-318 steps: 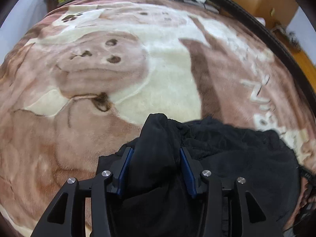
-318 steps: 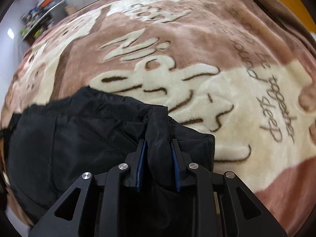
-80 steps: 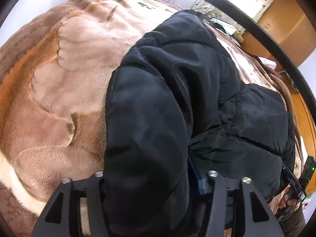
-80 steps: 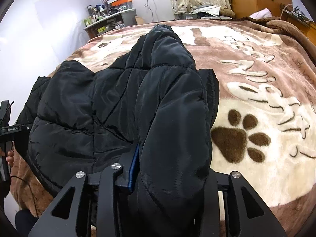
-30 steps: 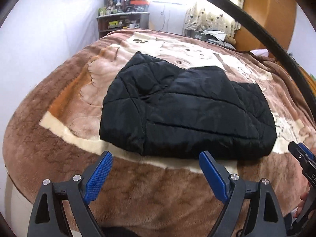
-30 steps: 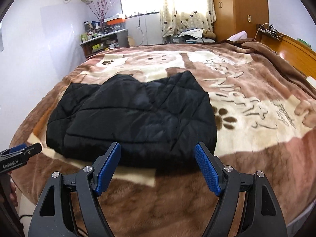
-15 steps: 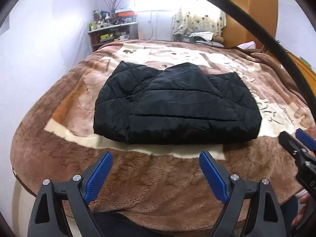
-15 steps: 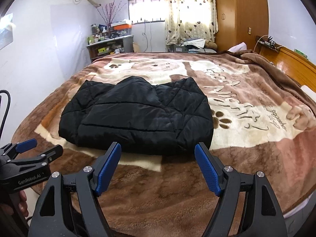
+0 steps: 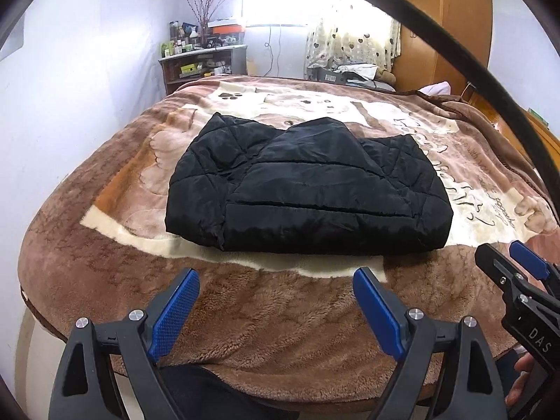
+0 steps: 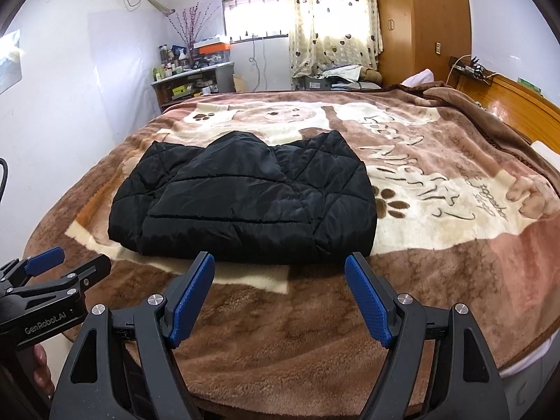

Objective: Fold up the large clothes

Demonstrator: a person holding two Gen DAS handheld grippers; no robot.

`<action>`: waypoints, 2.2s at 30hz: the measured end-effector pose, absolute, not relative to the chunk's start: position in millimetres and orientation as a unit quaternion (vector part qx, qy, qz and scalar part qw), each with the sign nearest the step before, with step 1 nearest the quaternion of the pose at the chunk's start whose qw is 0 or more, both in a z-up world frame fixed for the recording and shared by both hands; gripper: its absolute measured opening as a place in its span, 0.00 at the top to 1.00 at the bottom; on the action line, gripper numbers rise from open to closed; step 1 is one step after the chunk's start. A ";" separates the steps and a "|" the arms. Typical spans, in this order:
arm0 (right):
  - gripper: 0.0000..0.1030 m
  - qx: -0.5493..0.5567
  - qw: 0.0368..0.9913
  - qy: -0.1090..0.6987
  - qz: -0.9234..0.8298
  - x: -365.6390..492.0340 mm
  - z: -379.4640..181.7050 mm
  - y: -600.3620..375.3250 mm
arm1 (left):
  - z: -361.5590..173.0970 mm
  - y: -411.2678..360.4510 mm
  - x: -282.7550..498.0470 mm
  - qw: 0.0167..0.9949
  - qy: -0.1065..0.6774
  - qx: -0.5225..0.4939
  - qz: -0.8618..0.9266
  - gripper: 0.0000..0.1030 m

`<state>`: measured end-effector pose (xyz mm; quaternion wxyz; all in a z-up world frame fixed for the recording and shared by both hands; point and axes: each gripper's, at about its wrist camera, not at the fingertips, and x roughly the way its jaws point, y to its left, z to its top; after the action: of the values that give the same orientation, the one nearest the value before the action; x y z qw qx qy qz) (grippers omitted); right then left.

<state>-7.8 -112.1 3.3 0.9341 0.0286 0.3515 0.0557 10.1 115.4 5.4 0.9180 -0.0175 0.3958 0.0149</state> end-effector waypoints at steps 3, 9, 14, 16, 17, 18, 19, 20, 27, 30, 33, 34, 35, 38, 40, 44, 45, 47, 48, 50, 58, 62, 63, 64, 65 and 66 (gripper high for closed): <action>0.25 0.029 0.934 0.352 0.057 -8.3 2.5 -112.3 | 4.5 111.8 9.3 0.918 0.396 -0.007 0.024 0.13; 0.25 0.030 0.934 0.352 0.057 -9.7 1.9 -112.7 | 3.6 106.2 7.9 0.917 0.397 0.007 0.029 0.13; 0.25 0.030 0.933 0.353 0.057 -11.2 1.1 -111.7 | 3.5 103.0 6.2 0.918 0.395 0.012 0.031 0.13; 0.25 0.029 0.933 0.353 0.057 -12.3 0.8 -111.4 | 3.7 103.2 6.1 0.918 0.395 0.011 0.032 0.13; 0.25 0.028 0.933 0.353 0.058 -11.9 0.5 -111.3 | 3.6 103.7 6.2 0.918 0.395 0.012 0.029 0.13; 0.25 0.030 0.933 0.354 0.057 -11.7 0.8 -111.0 | 3.8 103.0 5.7 0.918 0.395 0.012 0.029 0.13; 0.25 0.030 0.933 0.353 0.057 -12.5 0.8 -111.1 | 4.2 102.7 5.1 0.918 0.394 0.012 0.031 0.13; 0.25 0.030 0.933 0.353 0.057 -12.6 0.9 -110.9 | 4.8 102.4 4.5 0.919 0.393 0.012 0.032 0.13; 0.25 0.030 0.934 0.352 0.058 -11.7 0.8 -110.4 | 5.2 104.2 3.3 0.918 0.394 0.007 0.038 0.13; 0.25 0.029 0.933 0.353 0.058 -12.1 0.7 -110.1 | 5.2 104.3 3.3 0.918 0.394 0.005 0.036 0.13; 0.25 0.027 0.933 0.353 0.060 -12.4 0.1 -110.4 | 5.2 105.2 3.2 0.918 0.394 0.005 0.035 0.13; 0.25 0.028 0.933 0.353 0.060 -12.6 -0.4 -110.1 | 5.2 105.3 3.1 0.918 0.395 0.005 0.036 0.13; 0.25 0.028 0.933 0.353 0.060 -12.8 -0.3 -109.5 | 5.4 105.6 2.3 0.918 0.395 0.005 0.037 0.13; 0.25 0.027 0.933 0.353 0.061 -12.8 -0.3 -110.3 | 5.5 106.4 2.7 0.918 0.394 0.004 0.035 0.13; 0.25 0.027 0.933 0.354 0.061 -13.5 -0.8 -110.2 | 5.0 107.3 2.3 0.918 0.395 0.003 0.035 0.13; 0.25 0.027 0.933 0.354 0.062 -13.6 -0.9 -110.3 | 4.6 107.0 3.3 0.918 0.396 0.004 0.032 0.13; 0.25 0.027 0.933 0.353 0.061 -13.0 -0.7 -110.8 | 4.2 105.5 3.1 0.918 0.396 0.005 0.032 0.13; 0.25 0.027 0.933 0.353 0.061 -13.4 -0.9 -110.4 | 3.6 105.0 3.5 0.918 0.396 0.005 0.032 0.13; 0.25 0.027 0.933 0.354 0.061 -13.2 -1.1 -110.3 | 3.5 104.4 3.1 0.918 0.396 0.006 0.031 0.13; 0.25 0.027 0.933 0.355 0.061 -13.6 -1.7 -110.7 | 3.3 104.7 3.2 0.917 0.397 0.005 0.032 0.13; 0.25 0.027 0.932 0.356 0.061 -14.5 -3.3 -111.4 | 2.6 104.4 4.1 0.917 0.397 0.006 0.035 0.13; 0.25 0.027 0.932 0.356 0.062 -15.0 -4.2 -113.4 | 1.0 102.5 4.4 0.916 0.399 0.003 0.033 0.13; 0.25 0.026 0.932 0.357 0.062 -14.7 -4.6 -113.3 | 0.4 101.7 3.8 0.916 0.399 0.004 0.033 0.13; 0.25 0.026 0.932 0.357 0.062 -14.2 -4.2 -113.4 | 0.2 101.4 4.0 0.916 0.400 0.004 0.035 0.13; 0.25 0.027 0.932 0.357 0.062 -15.2 -4.3 -113.5 | 0.0 101.1 3.4 0.916 0.400 0.004 0.035 0.13; 0.25 0.027 0.932 0.357 0.062 -14.9 -4.6 -114.0 | -0.1 101.0 3.2 0.916 0.400 0.004 0.034 0.13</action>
<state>-14.9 -114.0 -4.6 0.9316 0.0269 0.3572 0.0622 3.2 101.0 -0.1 0.9161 0.0035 0.3995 0.0341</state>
